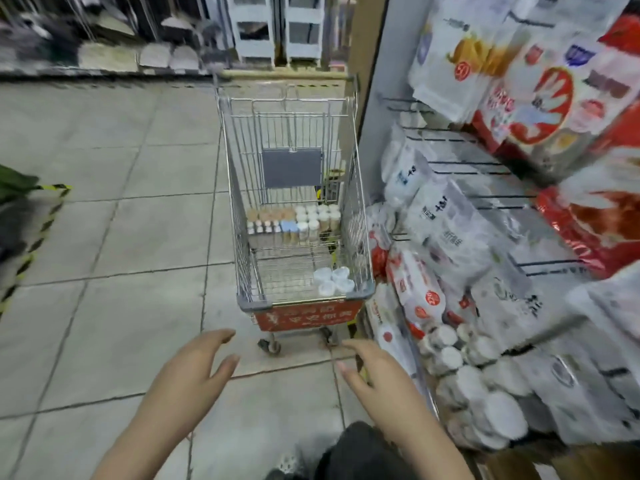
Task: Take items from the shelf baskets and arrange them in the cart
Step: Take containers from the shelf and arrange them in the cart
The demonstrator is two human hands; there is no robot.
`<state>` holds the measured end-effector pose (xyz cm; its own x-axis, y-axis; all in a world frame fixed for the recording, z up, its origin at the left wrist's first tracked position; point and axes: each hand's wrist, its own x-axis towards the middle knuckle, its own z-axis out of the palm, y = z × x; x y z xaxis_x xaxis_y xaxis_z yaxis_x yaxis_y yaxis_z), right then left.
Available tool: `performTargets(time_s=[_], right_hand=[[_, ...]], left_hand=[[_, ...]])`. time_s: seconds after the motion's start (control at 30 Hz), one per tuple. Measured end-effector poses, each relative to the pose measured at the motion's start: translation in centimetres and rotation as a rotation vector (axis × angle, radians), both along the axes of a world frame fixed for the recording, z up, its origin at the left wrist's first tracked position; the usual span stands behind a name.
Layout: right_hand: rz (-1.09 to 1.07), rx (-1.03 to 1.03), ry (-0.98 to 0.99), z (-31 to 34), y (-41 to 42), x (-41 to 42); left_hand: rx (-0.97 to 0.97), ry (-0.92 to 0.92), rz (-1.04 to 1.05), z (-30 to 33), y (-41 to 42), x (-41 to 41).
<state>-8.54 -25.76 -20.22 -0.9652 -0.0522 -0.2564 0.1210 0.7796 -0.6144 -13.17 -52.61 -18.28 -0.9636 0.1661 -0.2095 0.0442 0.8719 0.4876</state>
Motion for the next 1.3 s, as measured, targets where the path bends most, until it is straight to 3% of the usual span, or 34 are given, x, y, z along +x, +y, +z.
performTargets(time_s=[0.23,0.57,0.77,1.1,1.3], right_hand=[[-0.169,0.012,-0.155,-3.0,6.2,-5.4],[-0.055,0.032,-0.162,-9.3,8.6,-20.5],[0.057,0.143,-0.292,-15.6,8.6,-28.5],[0.035,0.297,-0.470,-26.3,7.4,-35.8],[-0.018,0.426,-0.506,-31.3,6.8,-38.1]], left_hand=[[0.068,-0.030,-0.109,-1.9,6.4,-8.6],[0.054,-0.189,-0.059,-6.8,11.6,-20.1],[-0.009,-0.319,-0.014,-12.6,11.2,-25.6],[0.009,-0.534,-0.066,-26.1,16.1,-33.0],[0.180,-0.542,-0.034,-32.9,18.6,-35.4]])
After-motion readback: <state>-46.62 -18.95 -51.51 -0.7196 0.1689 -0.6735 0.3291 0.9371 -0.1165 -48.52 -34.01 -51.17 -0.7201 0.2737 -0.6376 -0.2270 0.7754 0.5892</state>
